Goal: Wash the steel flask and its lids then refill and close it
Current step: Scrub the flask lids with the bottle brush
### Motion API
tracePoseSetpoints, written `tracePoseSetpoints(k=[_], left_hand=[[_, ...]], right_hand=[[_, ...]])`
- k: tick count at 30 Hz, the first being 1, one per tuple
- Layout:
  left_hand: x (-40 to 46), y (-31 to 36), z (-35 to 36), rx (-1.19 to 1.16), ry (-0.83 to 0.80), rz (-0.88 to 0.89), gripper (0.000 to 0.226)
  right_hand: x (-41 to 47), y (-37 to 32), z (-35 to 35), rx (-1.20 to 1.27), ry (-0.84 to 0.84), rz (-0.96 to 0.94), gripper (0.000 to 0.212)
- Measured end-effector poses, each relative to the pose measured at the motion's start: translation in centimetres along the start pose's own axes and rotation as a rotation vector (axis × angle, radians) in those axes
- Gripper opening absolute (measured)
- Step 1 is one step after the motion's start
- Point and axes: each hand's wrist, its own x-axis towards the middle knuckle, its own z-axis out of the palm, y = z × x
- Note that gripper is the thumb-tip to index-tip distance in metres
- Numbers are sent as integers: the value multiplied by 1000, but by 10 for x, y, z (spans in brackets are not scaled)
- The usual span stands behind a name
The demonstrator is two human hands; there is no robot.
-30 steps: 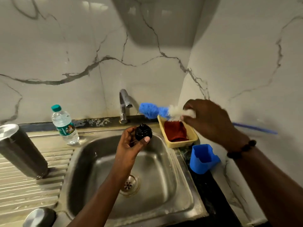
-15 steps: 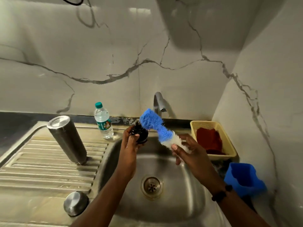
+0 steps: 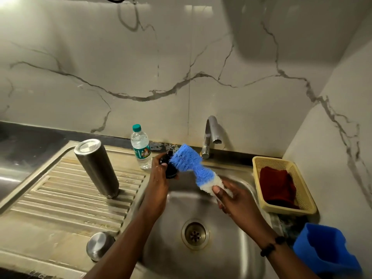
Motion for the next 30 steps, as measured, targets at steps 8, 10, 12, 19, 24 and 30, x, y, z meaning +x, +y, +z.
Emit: tracePoseSetpoints(k=[8,10,12,19,24,30], left_hand=[[1,-4,3,-136,71,-63,26],[3,-1,2,-141,79,-71,31],[1,-3,-3,-162,63,-82,36],[2,3,-6,-221,-38,-61,40],[2,1,-6,-182,-79,-63,26],[4,-9,-5,-124,-124,-78,26]], right_hand=[[8,8,22,81,-61,63,51],[13,9,23,111,18,55,37],[16,10,23,163,72,13,27],[20,17,21,30,116,-5,28],[15,14,23,9,47,-35,28],[18,14,17,41,61,-63,40]])
